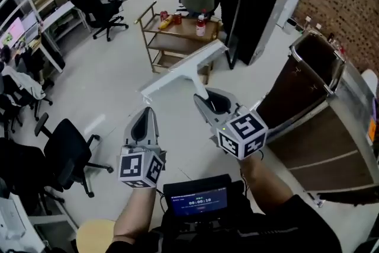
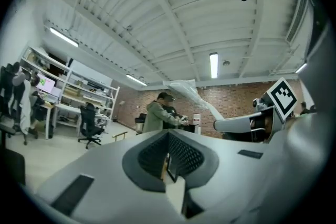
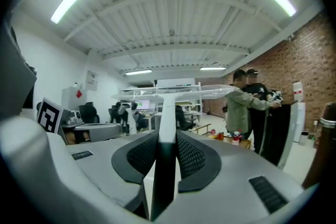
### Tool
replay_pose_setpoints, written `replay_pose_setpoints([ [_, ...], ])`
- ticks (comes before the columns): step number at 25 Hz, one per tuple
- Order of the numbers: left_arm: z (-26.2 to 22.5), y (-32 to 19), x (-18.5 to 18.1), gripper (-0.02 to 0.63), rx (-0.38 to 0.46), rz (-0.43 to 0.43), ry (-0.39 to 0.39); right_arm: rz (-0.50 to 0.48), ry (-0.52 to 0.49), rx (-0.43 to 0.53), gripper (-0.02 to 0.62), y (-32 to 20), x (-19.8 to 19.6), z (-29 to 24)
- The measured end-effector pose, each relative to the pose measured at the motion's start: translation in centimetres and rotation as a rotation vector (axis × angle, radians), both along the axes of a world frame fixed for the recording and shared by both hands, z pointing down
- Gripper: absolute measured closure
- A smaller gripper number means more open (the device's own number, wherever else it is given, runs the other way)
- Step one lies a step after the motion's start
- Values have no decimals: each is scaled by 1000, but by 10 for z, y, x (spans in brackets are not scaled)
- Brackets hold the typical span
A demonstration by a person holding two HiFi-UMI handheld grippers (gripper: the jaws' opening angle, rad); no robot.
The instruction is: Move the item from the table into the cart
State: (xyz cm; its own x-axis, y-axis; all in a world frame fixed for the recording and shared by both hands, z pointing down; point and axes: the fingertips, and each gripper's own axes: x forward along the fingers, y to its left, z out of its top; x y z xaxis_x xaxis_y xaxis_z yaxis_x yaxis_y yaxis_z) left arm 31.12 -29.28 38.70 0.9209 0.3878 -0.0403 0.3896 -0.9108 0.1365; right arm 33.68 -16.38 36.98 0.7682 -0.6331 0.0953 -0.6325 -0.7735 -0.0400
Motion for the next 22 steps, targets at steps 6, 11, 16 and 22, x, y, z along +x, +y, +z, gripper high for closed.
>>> replay_pose_setpoints([
  [6,-11,170,57,606,-24,266,-6,244,19,16,517,169,21,-18],
  [11,-23,377,81,606,12,503,27,437,50,-11,517,364,11,-36],
  [16,-36,518,94,606,28,632,9,580,93,-26,517,503,-3,-57],
  [22,-67,673,104,606,8,947,49,882,106,6,517,648,-18,-79],
])
